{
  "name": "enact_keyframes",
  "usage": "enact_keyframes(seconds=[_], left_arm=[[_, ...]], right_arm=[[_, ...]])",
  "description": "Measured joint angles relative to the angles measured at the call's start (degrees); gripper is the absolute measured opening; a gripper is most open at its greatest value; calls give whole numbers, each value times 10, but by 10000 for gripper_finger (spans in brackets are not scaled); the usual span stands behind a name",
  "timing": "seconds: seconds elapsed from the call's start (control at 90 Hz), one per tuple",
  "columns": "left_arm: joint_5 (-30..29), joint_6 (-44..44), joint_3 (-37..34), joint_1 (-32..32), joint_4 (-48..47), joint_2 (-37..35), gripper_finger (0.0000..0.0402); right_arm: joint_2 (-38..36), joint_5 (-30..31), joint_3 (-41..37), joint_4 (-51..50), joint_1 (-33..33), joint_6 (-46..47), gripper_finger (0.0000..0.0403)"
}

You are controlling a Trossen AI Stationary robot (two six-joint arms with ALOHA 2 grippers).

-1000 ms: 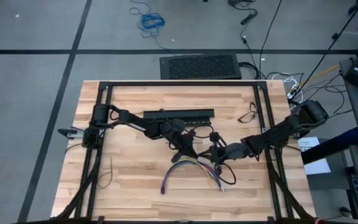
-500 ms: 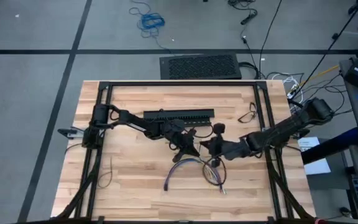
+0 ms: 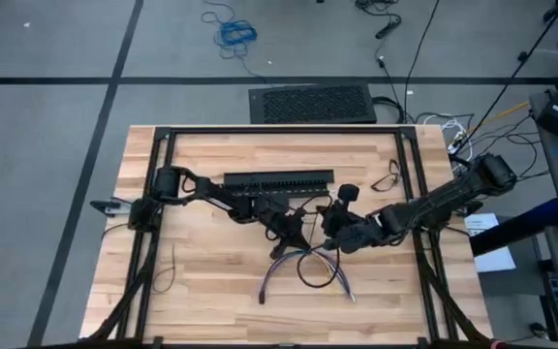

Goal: Ziptie cables
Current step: Wrap the cables together using a zip tie

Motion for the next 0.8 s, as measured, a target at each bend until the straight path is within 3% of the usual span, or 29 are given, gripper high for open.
enact_keyframes(seconds=[0.567, 0.7, 0.8], left_arm=[[-1, -2, 1, -7, -42, -1, 3], [-20, -28, -2, -7, -60, 0, 6], [18, -49, -4, 1, -68, -15, 36]], right_arm=[[1, 61, 0, -28, -44, 77, 0], [1, -24, 1, -29, -52, 89, 1], [-2, -55, 2, -29, -43, 88, 11]])
